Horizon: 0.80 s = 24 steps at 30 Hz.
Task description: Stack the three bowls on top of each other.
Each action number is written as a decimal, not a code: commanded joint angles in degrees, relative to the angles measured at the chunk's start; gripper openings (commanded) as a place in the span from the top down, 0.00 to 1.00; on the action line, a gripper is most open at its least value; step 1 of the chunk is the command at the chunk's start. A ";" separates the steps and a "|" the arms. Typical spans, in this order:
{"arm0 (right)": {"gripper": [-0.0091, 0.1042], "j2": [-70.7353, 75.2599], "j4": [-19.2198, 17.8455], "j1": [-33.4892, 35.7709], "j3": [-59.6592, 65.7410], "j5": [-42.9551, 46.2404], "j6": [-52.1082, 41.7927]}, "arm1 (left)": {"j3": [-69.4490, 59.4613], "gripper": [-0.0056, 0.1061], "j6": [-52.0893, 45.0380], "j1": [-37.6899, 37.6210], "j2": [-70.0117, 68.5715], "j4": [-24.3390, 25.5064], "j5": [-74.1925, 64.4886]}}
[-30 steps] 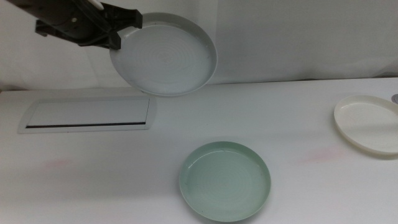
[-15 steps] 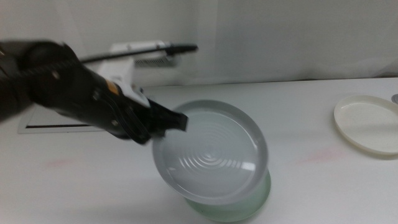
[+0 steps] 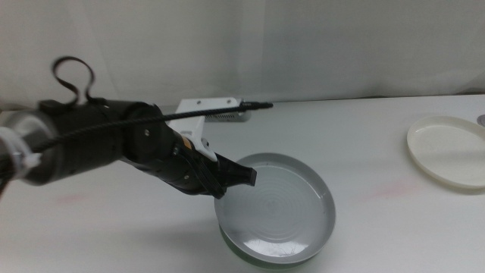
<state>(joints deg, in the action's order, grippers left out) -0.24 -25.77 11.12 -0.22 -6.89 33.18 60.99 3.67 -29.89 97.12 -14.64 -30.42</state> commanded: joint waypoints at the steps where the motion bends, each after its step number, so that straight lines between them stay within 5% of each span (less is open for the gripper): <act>1: 0.01 2.13 -0.54 -0.30 2.23 0.33 -0.41 | -0.07 0.98 0.20 -0.35 1.73 -0.91 2.57; 24: 0.01 2.13 -0.54 -0.30 2.23 0.33 -0.41 | -0.07 0.94 0.45 -0.35 10.55 -1.45 4.49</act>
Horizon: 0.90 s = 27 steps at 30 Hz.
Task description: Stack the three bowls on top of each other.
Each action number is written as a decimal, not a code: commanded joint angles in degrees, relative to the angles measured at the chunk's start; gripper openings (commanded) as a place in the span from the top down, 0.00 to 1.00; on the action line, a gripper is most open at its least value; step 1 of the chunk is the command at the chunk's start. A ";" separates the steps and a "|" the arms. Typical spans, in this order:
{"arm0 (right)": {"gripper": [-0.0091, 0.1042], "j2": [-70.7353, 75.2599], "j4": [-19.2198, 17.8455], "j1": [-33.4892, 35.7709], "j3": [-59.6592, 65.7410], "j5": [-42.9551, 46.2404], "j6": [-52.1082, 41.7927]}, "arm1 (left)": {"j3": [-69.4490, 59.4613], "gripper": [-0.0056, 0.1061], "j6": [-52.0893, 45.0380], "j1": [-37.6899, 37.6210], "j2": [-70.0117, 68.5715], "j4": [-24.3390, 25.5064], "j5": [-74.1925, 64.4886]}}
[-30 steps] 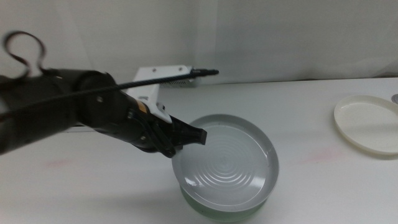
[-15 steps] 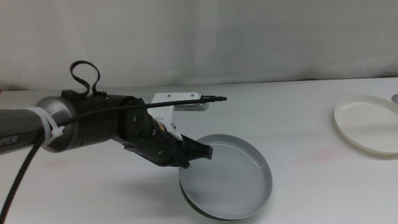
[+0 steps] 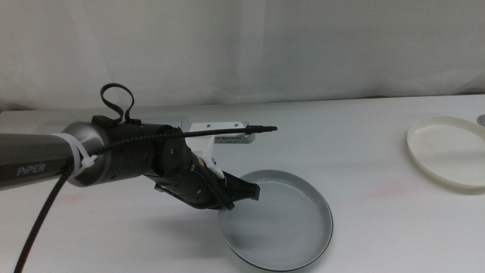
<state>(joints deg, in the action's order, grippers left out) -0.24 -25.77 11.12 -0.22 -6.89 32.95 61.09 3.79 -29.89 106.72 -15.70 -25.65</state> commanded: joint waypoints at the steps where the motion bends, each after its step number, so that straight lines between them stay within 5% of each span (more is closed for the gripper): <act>1: 0.01 2.13 -0.54 -0.30 2.23 0.33 -0.18 | -0.18 0.87 0.33 -0.35 0.95 -0.39 -0.06; 7: 0.01 2.13 -0.54 -0.30 2.23 0.33 -0.18 | -0.18 0.11 0.33 -0.35 0.33 -1.29 -0.06; 15: 0.01 2.13 -0.54 -0.30 2.23 0.44 -0.18 | -0.18 0.13 -0.48 -0.35 -4.20 -0.39 2.00; 22: 0.01 2.13 -0.54 -0.30 2.23 0.44 -0.18 | -0.18 0.13 0.93 3.47 -14.86 9.38 2.86; 27: 0.01 2.13 -0.54 -0.30 2.23 0.44 -0.18 | -0.18 0.13 1.02 12.99 -22.82 15.70 1.28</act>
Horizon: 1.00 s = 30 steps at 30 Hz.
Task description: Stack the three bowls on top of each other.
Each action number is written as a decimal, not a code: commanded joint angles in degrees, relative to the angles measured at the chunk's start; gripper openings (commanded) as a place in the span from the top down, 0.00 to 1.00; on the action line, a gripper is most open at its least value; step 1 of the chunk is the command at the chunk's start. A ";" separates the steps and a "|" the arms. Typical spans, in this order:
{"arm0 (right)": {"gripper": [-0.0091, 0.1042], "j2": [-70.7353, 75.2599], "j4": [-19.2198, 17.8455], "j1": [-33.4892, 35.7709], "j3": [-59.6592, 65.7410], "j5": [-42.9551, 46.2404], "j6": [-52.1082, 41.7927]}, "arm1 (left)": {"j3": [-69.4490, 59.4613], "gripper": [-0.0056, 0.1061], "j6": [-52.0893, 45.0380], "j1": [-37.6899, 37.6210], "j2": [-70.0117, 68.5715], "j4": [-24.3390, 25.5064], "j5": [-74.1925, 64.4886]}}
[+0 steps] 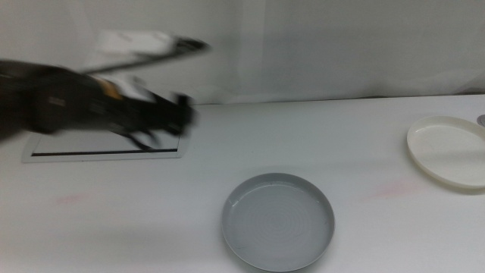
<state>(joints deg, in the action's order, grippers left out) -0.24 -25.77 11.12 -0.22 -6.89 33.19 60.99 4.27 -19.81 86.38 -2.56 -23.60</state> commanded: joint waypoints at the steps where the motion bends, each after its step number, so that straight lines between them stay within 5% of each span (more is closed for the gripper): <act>1: 0.01 2.13 -0.54 -0.30 2.23 0.44 -0.42 | -0.07 0.13 0.54 5.43 -4.09 3.68 -1.07; 5: 0.01 2.13 -0.54 -0.30 2.23 0.64 -0.42 | -0.19 0.13 1.63 16.78 -11.57 8.72 -5.10; 11: 0.01 2.13 -0.54 -0.30 2.23 1.07 -0.42 | -3.86 0.25 1.11 21.02 -24.16 9.85 -4.04; 13: 0.01 2.13 -0.54 -0.30 2.23 1.21 -0.42 | -6.42 0.41 0.73 21.02 -29.02 10.37 -3.29; 17: 0.01 2.13 -0.54 -0.30 2.23 1.21 -0.42 | -15.33 0.97 0.58 21.02 -40.51 10.77 0.70; 30: 0.01 2.13 -0.54 -0.30 2.23 1.32 -0.42 | -47.55 0.97 4.39 21.02 -73.79 9.84 14.60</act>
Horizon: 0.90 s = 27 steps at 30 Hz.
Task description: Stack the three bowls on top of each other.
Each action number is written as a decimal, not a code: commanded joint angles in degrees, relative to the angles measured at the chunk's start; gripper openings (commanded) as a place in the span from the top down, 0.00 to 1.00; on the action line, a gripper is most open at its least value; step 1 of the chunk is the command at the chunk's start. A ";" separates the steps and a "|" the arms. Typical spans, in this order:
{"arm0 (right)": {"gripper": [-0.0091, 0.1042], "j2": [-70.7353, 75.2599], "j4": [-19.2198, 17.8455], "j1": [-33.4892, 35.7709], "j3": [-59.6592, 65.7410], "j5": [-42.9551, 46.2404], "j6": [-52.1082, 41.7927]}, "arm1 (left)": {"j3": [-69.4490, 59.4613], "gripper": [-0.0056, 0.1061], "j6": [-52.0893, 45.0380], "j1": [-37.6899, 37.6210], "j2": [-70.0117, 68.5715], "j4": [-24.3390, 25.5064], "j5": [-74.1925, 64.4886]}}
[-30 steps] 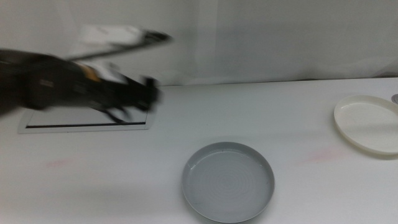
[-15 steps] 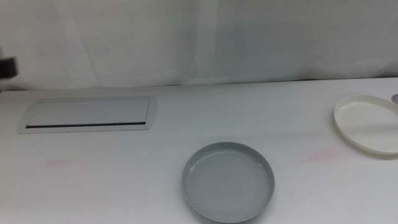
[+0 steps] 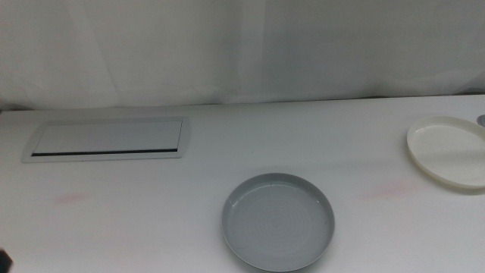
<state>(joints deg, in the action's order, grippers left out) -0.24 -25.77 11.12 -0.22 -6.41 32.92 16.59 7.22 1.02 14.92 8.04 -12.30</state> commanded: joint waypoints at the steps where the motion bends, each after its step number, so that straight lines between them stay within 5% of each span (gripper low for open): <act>1: 0.01 2.13 -0.54 -0.30 2.23 0.84 -0.15 | -4.78 0.97 1.45 0.19 -3.61 -1.92 3.82; 5: 0.01 2.13 -0.54 -0.30 2.23 0.98 -0.15 | -13.06 0.97 1.45 0.19 -5.82 -5.77 4.79; 17: 0.01 1.78 0.68 -0.30 -2.72 3.42 0.11 | -18.59 0.97 0.71 0.19 -5.82 -5.89 10.10; 27: 0.01 -8.77 1.35 -0.30 -27.85 -28.12 -3.07 | -18.59 0.97 0.71 0.19 -5.82 -5.48 9.99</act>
<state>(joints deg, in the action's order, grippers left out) -6.13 -24.46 11.12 -23.85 -27.76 31.34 0.15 7.73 1.02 9.41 2.76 -2.92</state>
